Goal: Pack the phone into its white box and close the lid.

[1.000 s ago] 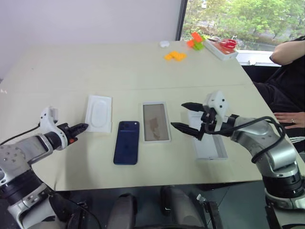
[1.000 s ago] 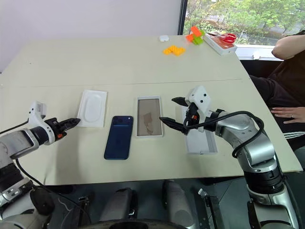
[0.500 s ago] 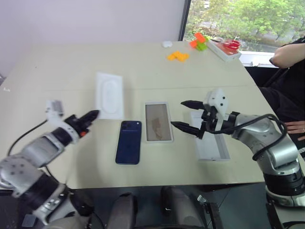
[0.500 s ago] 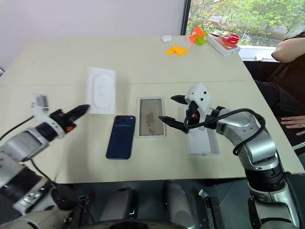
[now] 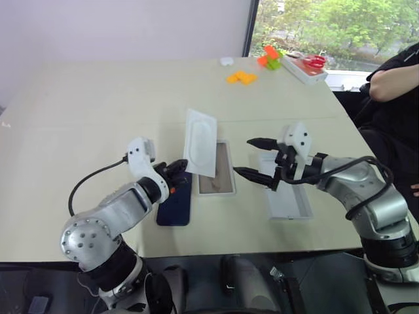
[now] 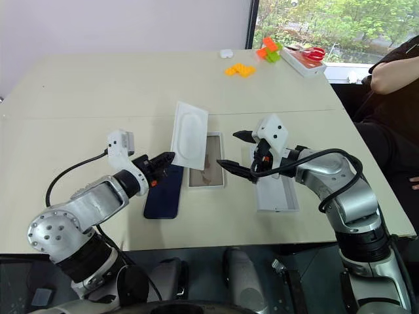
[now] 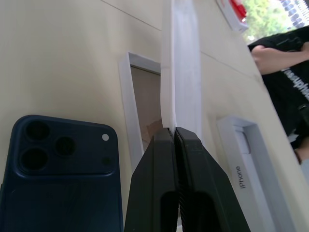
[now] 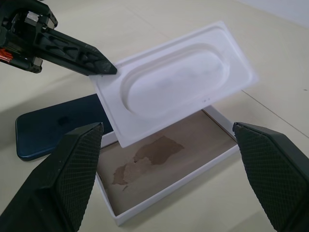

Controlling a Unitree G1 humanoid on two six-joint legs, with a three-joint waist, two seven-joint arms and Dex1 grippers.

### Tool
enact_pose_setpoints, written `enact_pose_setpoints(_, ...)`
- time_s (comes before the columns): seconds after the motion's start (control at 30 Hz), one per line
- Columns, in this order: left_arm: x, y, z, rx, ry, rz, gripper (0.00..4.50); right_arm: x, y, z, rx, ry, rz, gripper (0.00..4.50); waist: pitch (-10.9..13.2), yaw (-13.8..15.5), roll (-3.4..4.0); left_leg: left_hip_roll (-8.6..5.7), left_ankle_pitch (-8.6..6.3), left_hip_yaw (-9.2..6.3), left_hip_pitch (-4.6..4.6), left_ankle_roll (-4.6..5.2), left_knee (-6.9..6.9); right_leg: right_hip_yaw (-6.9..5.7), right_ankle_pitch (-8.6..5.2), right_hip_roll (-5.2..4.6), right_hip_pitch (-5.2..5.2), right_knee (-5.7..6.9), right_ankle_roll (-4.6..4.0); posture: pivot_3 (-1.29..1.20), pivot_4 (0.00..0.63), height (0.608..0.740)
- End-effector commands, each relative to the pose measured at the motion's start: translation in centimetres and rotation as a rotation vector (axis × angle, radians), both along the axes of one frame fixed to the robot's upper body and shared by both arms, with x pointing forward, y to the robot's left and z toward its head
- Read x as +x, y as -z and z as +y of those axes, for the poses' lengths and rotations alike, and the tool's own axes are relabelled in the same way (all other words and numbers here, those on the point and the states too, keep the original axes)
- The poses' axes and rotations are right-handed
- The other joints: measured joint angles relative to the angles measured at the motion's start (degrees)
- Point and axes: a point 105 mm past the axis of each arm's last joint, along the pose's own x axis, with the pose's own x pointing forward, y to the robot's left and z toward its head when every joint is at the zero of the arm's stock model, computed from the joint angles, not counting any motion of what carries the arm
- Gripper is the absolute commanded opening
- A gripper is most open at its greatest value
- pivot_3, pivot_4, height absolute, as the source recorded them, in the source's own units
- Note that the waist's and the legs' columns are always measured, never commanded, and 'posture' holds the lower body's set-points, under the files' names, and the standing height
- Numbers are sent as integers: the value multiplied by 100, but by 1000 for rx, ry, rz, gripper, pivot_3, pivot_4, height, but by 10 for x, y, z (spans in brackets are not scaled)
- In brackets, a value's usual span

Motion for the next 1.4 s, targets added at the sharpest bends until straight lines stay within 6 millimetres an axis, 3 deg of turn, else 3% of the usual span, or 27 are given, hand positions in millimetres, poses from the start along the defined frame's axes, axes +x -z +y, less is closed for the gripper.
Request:
enact_pose_setpoints(0.03, -11, 7, -13, -47, 32, 34, 69, -7, -10, 5, -1, -33, -47, 4500, 0, 7, 0, -1, 0, 0, 0, 0, 0, -1, 0, -1, 0, -1, 0, 0, 150, 732)
enact_pose_setpoints(0.4, -22, 24, -27, -92, 107, 166, 69, -7, -9, 8, 2, -39, -46, 4500, 0, 18, 0, 0, 0, -1, 2, 0, 0, 3, -4, -6, 2, 0, -8, 0, 150, 732)
enact_pose_setpoints(0.73, -27, 16, -28, -104, 150, 258, 69, -7, -9, 8, 3, -32, -48, 4500, 1, 29, -1, -2, 1, 0, 3, -1, 1, 5, -3, -9, 2, -1, -35, 0, 150, 732)
enact_pose_setpoints(1.03, -21, -1, -19, -140, 127, 195, 4262, -6, -10, 8, 7, -28, -52, 4500, 1, 24, 0, -4, 1, 2, 3, -2, 1, -2, -1, -7, 2, -3, -45, 0, 150, 732)
enact_pose_setpoints(1.17, -23, -20, -10, -169, 155, 100, 4262, -4, -9, 7, 4, -19, -48, 4500, 1, 22, 1, -3, 2, 1, 3, -2, 1, -3, -2, -7, 1, -6, -45, 0, 150, 732)
enact_pose_setpoints(1.3, -24, -33, 19, -110, 145, -9, 4262, 5, -7, 7, -13, 20, -53, 4500, 3, -11, 3, -1, 1, 6, 3, -2, -2, -2, -15, -2, 0, -6, -27, 0, 150, 732)
enact_pose_setpoints(1.33, -23, -34, 25, -74, 138, -33, 4262, 7, -7, 8, -17, 28, -55, 4500, 4, -9, 5, 0, 1, 6, 4, -2, -2, -2, -15, -2, 0, -5, -27, 0, 150, 732)
enact_pose_setpoints(1.4, -17, -36, 52, 134, 93, -149, 4293, 11, -5, 14, -17, 24, -29, 3981, 5, -21, 3, 0, 1, 5, 11, -2, -2, -4, -16, -1, -2, -7, -27, 0, 150, 732)
